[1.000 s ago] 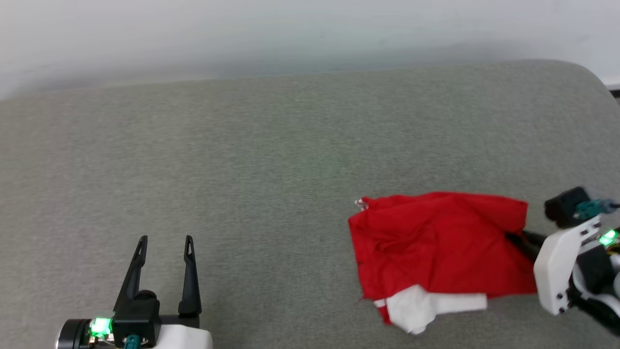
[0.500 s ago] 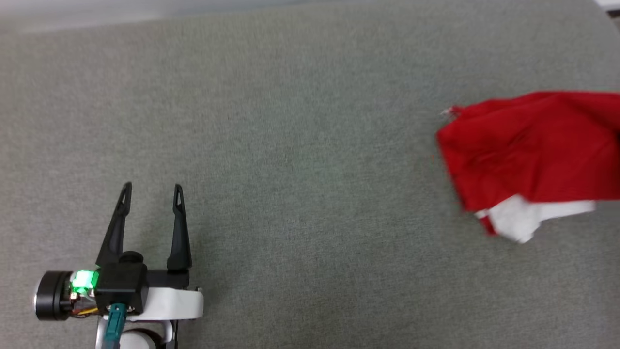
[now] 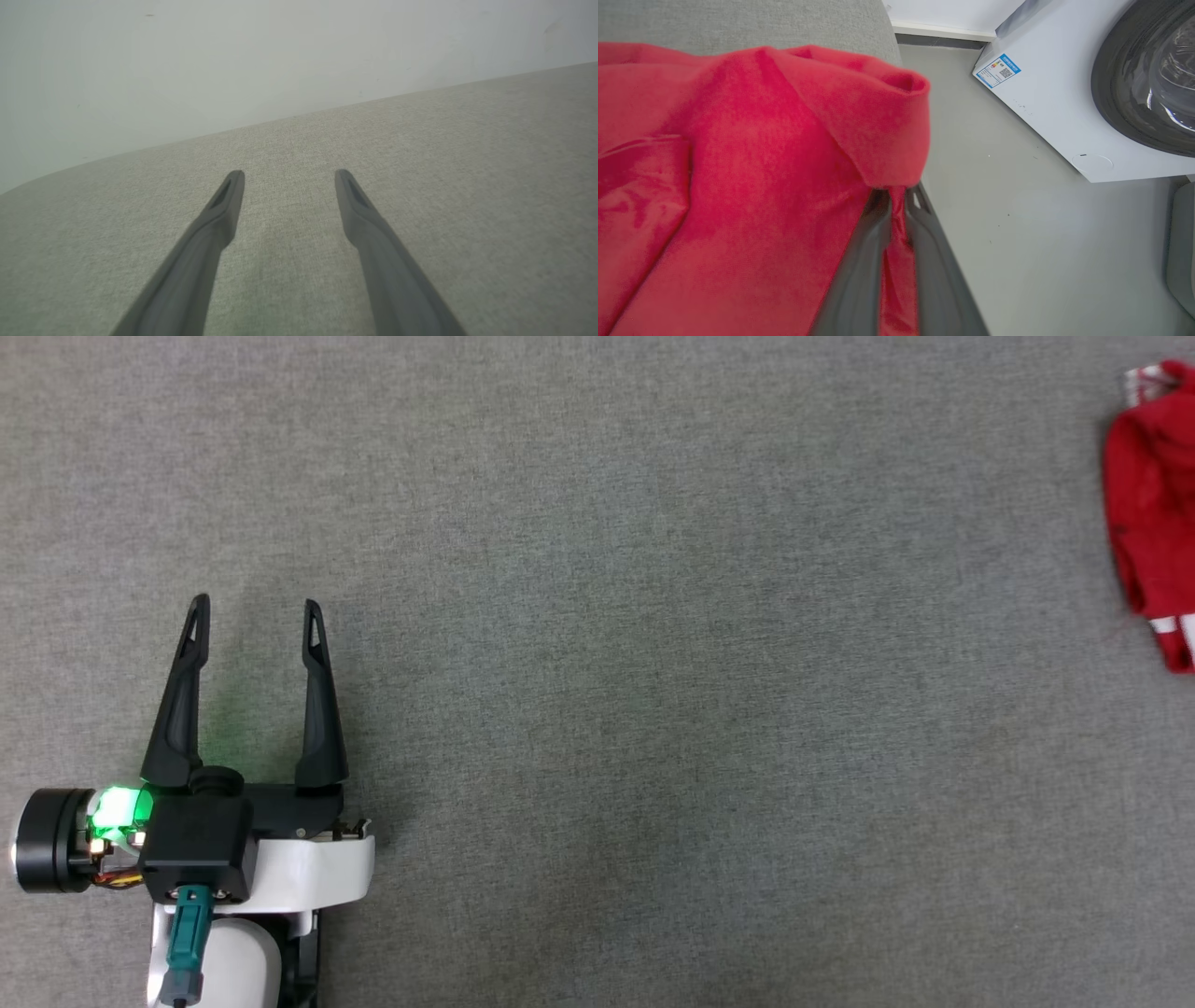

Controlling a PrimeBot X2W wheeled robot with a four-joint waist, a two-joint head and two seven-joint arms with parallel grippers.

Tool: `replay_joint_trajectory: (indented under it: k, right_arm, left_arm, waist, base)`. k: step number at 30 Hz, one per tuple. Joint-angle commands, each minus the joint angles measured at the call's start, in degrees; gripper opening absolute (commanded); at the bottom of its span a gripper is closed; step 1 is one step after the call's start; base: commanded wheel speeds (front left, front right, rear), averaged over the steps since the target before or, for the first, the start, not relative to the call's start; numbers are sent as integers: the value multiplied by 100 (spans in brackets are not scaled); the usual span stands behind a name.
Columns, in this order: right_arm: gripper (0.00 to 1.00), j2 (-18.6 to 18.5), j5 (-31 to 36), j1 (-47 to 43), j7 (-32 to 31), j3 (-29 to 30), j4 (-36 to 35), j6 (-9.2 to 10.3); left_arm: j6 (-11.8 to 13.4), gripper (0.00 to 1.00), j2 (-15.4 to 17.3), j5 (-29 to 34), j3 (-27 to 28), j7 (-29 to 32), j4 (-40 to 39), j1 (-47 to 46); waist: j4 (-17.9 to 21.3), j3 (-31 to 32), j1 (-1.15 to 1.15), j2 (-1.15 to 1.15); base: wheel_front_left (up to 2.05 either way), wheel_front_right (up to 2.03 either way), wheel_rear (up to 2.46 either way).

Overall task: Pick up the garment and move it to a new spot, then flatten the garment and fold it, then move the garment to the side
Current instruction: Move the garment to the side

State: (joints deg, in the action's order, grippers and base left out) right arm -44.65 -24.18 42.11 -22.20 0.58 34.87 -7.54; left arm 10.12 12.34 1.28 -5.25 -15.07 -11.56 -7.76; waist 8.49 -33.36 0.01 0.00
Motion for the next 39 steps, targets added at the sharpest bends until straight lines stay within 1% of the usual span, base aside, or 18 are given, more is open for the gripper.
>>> replay_joint_trajectory:
  k: [1, 6, 7, 8, 11, 15, 20, 25, 29, 32, 36, 39]
  right_arm:
    - [0, -11, 86, 185, 47, 90, 111, 11]
    - [0, 151, 316, 367, 135, 277, 484, 11]
    - [46, 203, 376, 393, 177, 300, 544, 11]
    - [100, 254, 423, 413, 233, 337, 597, 11]
    - [100, 354, 484, 400, 312, 358, 721, 11]
    - [100, 450, 636, 286, 789, 308, 704, 11]
    - [100, 595, 728, 15, 1620, 10, 210, 11]
    - [100, 784, 797, -347, 2286, -188, -534, 10]
    - [100, 1060, 873, -837, 2716, -83, -1224, 11]
    - [100, 1363, 1042, -1272, 2992, 49, -1801, 10]
    - [100, 1828, 1349, -1868, 3243, 203, -2466, 10]
    - [100, 2235, 1620, -2290, 3366, 425, -2841, 10]
  left_arm:
    - [34, 100, 49, 18, -22, -12, -38, -76]
    - [96, 100, 106, -16, -69, -12, -73, -79]
    - [108, 100, 111, -25, -79, -12, -63, -70]
    - [118, 100, 116, -37, -87, -12, -54, -53]
    - [145, 100, 109, -45, -109, -12, -6, 3]
    - [213, 100, 55, -101, -138, -13, 100, 169]
    - [289, 100, -11, -174, -132, -12, 239, 523]
    - [317, 100, -109, -241, -115, -12, 340, 901]
    - [272, 100, -169, -247, -141, -12, 421, 1099]
    - [278, 100, -206, -242, -134, -12, 460, 1226]
    - [219, 100, -232, -276, -101, -12, 512, 1369]
    - [181, 100, -253, -264, -104, -12, 568, 1440]
  waist:
    - [-33, -80, -1, 0]
    - [-33, -81, -1, 0]
    - [-33, -52, -1, 0]
    - [-36, -16, -1, 0]
    - [-49, 104, -1, 0]
    - [-87, 537, -1, 0]
    - [-119, 1203, -1, 0]
    - [-189, 1765, -1, 0]
    - [-356, 2117, -1, 0]
    - [-462, 2317, -1, 0]
    - [-574, 2551, -1, 0]
    - [-668, 2715, -1, 0]
  base:
    - [0, 0, 0]
    - [0, 0, 0]
    - [0, 0, 0]
    - [0, 0, 0]
    - [0, 0, 0]
    - [0, 0, 0]
    - [0, 0, 0]
    - [0, 0, 0]
    - [0, 0, 0]
    - [0, 0, 0]
    - [0, 0, 0]
    - [0, 0, 0]
